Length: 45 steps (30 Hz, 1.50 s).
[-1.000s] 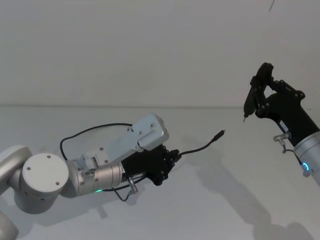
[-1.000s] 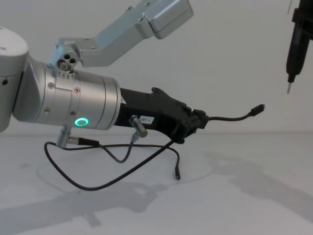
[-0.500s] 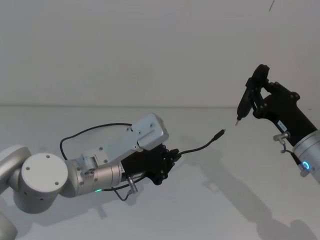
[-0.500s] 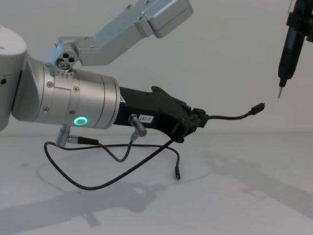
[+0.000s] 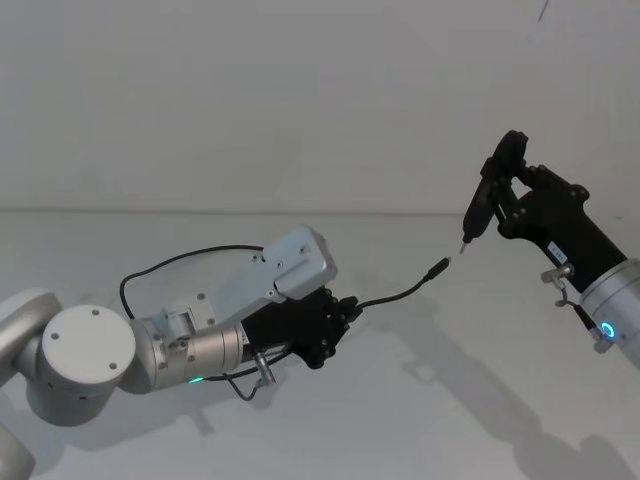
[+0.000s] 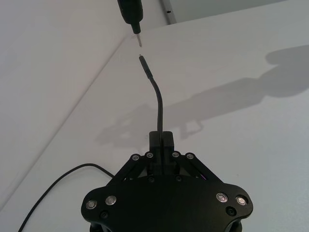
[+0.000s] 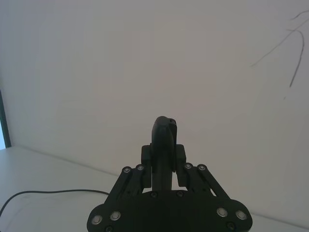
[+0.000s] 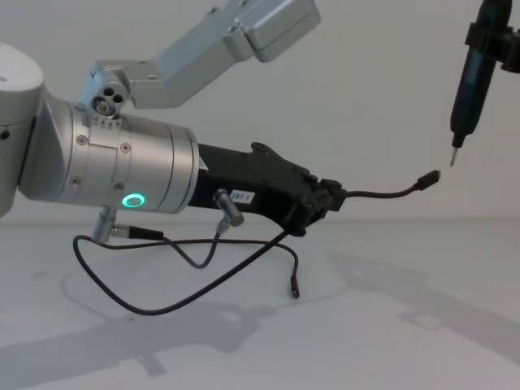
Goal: Pick up the data cable with the one hand.
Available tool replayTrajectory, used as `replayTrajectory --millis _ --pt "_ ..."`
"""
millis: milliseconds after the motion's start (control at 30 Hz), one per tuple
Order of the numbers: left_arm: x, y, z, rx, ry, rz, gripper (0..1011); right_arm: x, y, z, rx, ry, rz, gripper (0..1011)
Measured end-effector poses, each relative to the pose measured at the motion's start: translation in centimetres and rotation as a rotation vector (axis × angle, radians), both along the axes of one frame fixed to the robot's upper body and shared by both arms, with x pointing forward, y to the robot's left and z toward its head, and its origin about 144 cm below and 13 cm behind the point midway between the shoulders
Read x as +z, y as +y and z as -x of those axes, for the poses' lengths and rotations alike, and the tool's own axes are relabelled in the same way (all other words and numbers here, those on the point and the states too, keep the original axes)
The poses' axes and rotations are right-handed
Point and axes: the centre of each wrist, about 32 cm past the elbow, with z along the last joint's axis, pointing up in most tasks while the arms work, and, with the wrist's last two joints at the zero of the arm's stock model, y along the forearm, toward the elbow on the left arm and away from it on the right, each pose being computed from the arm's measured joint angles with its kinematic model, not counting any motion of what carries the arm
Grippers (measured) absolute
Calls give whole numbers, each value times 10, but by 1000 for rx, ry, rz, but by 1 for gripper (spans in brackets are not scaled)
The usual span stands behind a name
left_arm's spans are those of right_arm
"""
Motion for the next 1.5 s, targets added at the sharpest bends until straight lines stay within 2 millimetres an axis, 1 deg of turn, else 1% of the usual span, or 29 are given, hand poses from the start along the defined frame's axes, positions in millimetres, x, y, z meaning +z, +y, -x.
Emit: replayTrajectory --millis 1500 --pt "0 0 0 0 0 0 35 0 2 -3 44 20 0 279"
